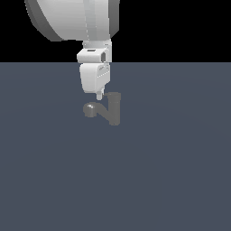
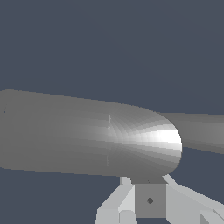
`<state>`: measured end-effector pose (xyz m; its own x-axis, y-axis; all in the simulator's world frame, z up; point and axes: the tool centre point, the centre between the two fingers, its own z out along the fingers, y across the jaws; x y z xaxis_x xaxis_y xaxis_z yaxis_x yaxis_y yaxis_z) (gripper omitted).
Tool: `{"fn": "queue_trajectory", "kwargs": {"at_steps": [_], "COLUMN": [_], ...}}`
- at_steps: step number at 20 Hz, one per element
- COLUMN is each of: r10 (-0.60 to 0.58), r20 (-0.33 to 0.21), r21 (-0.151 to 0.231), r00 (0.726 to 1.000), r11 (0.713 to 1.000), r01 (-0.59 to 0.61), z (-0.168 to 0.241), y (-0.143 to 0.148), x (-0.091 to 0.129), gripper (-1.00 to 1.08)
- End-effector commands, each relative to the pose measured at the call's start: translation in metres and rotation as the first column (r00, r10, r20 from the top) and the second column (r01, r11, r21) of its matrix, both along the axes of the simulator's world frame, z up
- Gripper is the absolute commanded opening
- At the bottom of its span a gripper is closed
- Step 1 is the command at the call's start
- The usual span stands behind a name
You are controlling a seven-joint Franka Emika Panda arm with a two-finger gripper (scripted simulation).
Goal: Turn on the faucet by rotating a designated handle.
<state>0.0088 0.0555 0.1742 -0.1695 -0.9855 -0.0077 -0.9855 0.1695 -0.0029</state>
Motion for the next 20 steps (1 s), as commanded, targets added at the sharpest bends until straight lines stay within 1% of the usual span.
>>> {"fn": "queue_trajectory", "kwargs": {"at_steps": [1, 5, 6, 7, 20], "r10": [-0.033, -0.035, -0.035, 0.001, -0.026], "r20": [-0.003, -0.004, -0.004, 0.000, -0.003], "r21": [-0.006, -0.007, -0.007, -0.001, -0.006], "r00": [0.999, 0.999, 0.999, 1.000, 1.000], "r11": [0.999, 0.999, 0.999, 1.000, 1.000], "r01": [0.033, 0.035, 0.035, -0.001, 0.026], "z": [-0.001, -0.001, -0.001, 0.000, -0.001], "y": [-0.033, -0.054, -0.054, -0.027, -0.101], "x": [-0.005, -0.013, -0.013, -0.010, 0.013], "gripper": [-1.00, -1.00, -1.00, -1.00, -1.00]}}
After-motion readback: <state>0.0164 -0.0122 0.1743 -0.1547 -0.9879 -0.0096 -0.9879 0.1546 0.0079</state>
